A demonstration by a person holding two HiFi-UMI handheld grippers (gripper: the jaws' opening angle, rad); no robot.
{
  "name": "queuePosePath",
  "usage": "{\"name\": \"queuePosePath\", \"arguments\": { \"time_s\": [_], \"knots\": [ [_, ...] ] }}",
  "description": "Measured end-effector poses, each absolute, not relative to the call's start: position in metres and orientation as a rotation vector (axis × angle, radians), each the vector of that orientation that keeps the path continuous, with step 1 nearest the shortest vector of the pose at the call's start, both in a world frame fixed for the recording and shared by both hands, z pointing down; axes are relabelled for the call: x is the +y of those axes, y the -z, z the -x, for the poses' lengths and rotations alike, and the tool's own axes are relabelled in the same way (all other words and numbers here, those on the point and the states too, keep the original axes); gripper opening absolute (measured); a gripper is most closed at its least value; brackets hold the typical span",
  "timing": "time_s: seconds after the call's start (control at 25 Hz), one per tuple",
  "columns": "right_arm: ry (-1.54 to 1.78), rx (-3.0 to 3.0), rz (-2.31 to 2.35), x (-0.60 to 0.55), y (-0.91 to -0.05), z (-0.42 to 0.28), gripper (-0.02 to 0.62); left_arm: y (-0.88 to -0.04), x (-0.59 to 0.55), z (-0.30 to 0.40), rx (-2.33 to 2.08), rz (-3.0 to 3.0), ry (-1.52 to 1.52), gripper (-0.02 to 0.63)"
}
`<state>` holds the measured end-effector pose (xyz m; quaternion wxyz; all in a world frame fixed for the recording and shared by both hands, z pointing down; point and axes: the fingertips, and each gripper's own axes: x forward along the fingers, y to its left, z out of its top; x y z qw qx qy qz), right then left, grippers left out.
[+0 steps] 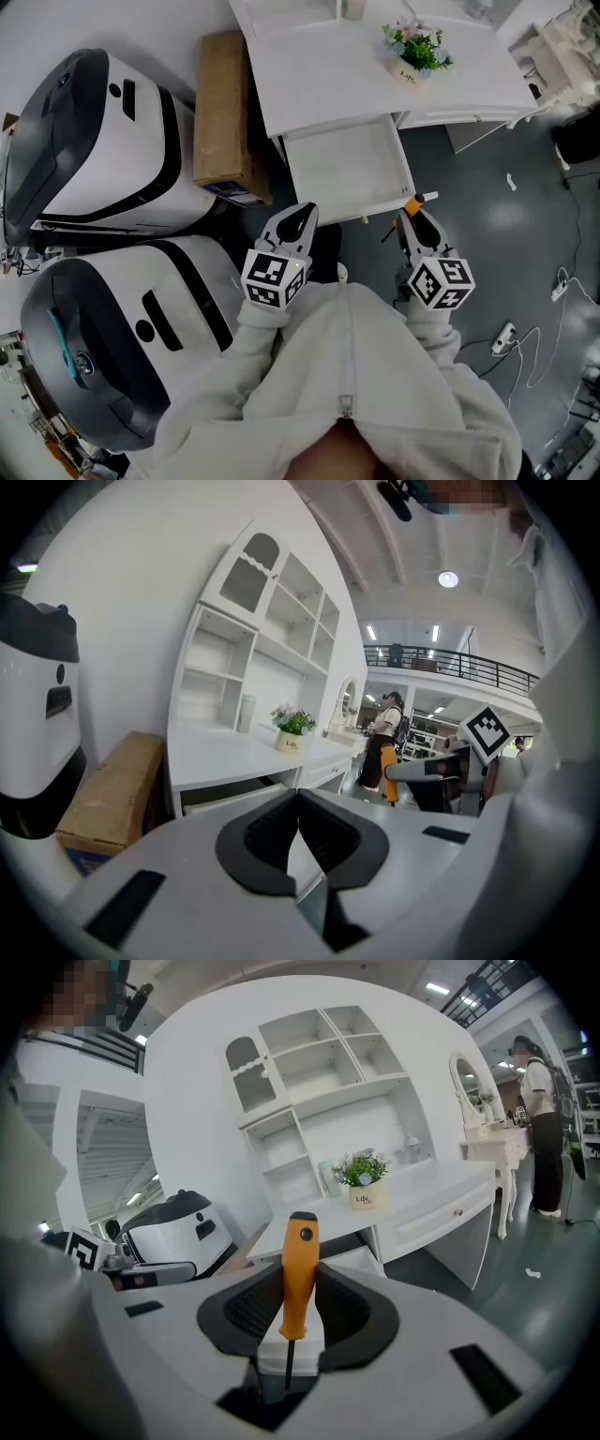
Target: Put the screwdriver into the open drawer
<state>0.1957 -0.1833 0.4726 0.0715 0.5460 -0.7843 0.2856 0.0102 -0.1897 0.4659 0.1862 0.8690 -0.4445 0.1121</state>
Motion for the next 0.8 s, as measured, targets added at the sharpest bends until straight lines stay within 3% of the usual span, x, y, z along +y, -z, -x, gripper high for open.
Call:
{"name": "queuePosePath", "arguments": {
  "time_s": [0.8],
  "knots": [
    [-0.779, -2.235, -1.571, -0.304, -0.502, -0.213, 0.121, -0.494, -0.281, -0.021, -1.205, -2.379, -0.354, 0.017]
  ]
}}
